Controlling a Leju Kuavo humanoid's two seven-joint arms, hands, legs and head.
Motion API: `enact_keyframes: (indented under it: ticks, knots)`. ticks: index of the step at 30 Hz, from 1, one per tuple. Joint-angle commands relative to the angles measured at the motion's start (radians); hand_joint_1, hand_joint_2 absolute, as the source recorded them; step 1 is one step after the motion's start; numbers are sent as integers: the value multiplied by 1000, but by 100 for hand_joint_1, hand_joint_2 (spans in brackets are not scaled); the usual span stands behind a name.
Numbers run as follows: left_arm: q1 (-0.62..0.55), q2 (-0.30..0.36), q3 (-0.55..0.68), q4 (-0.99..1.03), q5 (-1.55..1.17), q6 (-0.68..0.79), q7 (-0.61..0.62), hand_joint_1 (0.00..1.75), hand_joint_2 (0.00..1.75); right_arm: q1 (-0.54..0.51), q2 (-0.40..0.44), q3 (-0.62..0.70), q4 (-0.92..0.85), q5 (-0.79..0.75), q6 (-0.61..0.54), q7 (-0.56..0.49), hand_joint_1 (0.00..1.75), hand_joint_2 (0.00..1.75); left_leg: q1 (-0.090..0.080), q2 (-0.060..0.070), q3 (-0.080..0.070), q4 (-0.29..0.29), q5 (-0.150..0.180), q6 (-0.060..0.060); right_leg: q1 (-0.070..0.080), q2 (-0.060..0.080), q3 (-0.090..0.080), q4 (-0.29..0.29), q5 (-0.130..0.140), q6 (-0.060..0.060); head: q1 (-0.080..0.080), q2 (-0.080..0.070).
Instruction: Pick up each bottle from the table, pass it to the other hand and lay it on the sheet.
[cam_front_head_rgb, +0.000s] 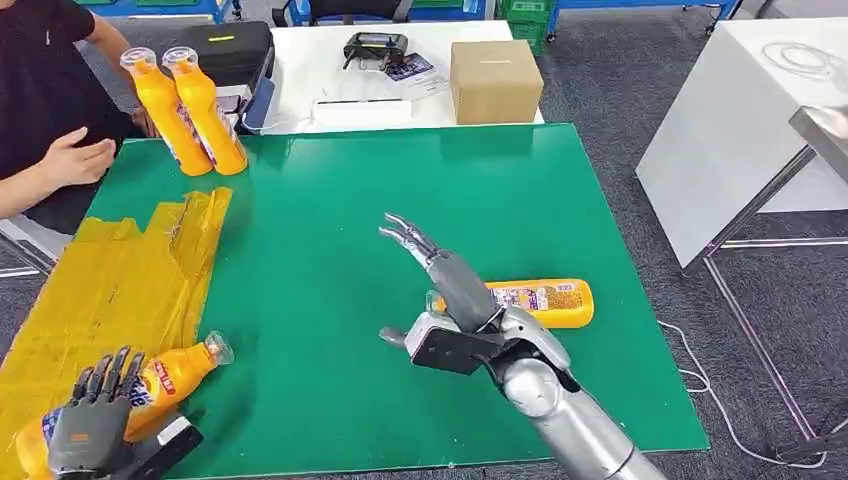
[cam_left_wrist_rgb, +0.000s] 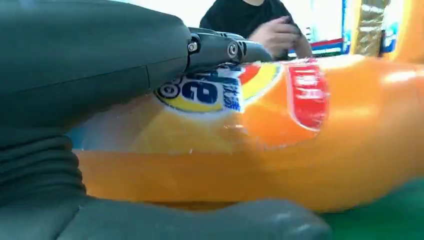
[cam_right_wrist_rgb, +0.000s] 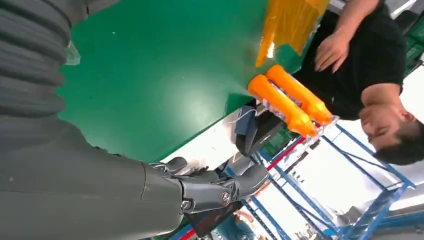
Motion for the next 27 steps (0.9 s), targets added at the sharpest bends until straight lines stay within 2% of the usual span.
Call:
enact_keyframes:
  ticks: [1,2,3,5,7,9,12,17,20,21,22,23,27]
  knots:
    - [5,-78,26,-37,97,24,-53,0,0,-8,-12,-11,37,11,-5,-1,0,175,0,2,0,0,0,0,0,1,0,0,0,0,0,0]
    - [2,-101,41,-70,150,45,-74,0,0,-1,-13,-11,33,15,-7,-1,0,175,1,3,-1,0,0,1,1,1,-1,-1,1,-1,0,0]
    - [-9,-141,71,-122,316,64,-137,0,0,9,-13,-11,27,24,-14,1,0,175,1,2,-1,0,0,1,1,1,-1,-1,0,0,0,0]
    - [-12,-168,79,-198,441,34,-164,0,0,27,-17,-8,14,36,-25,4,0,175,2,2,-3,1,-1,1,2,0,-2,-1,0,0,0,0]
    - [-12,-174,78,-225,462,18,-156,0,0,31,-20,-7,10,38,-28,5,0,175,3,1,-5,2,-1,2,3,-1,-3,-1,0,0,0,0]
    - [-7,-190,72,-291,645,-28,-185,0,0,41,-24,-12,2,43,-36,8,0,175,2,1,-7,2,0,1,2,-1,-5,0,0,0,0,0]
    - [8,-187,46,-350,739,-60,-185,0,0,47,-32,-17,-3,50,-41,12,0,175,2,1,-7,3,-1,1,2,-1,-6,0,0,0,0,0]
    - [24,-222,43,-437,992,-205,-185,0,0,89,-59,-52,16,122,-66,5,0,175,2,1,-8,2,-1,1,2,-1,-6,-1,0,0,0,0]
    - [26,-235,43,-462,1048,-242,-185,0,0,80,-69,-68,36,139,-71,19,0,175,2,1,-8,2,-1,1,2,-1,-7,-1,0,0,0,0]
    - [29,-245,40,-490,1107,-285,-185,0,0,49,-80,-64,78,203,-77,70,0,175,2,1,-9,2,-1,1,1,0,-8,0,0,0,0,0]
    - [28,-251,39,-496,1111,-290,-185,0,0,34,-81,-69,95,207,-75,72,0,175,2,2,-9,2,-1,2,2,0,-8,0,0,0,0,0]
    - [26,-262,33,-505,1141,-335,-185,0,0,-12,-89,-65,164,262,-67,140,0,175,2,3,-9,2,-1,2,2,1,-8,-1,1,0,0,0]
    - [22,-271,27,-515,1139,-336,-183,0,0,-46,-85,-75,219,259,-66,126,0,175,1,4,-9,2,0,2,1,2,-8,-1,1,0,0,0]
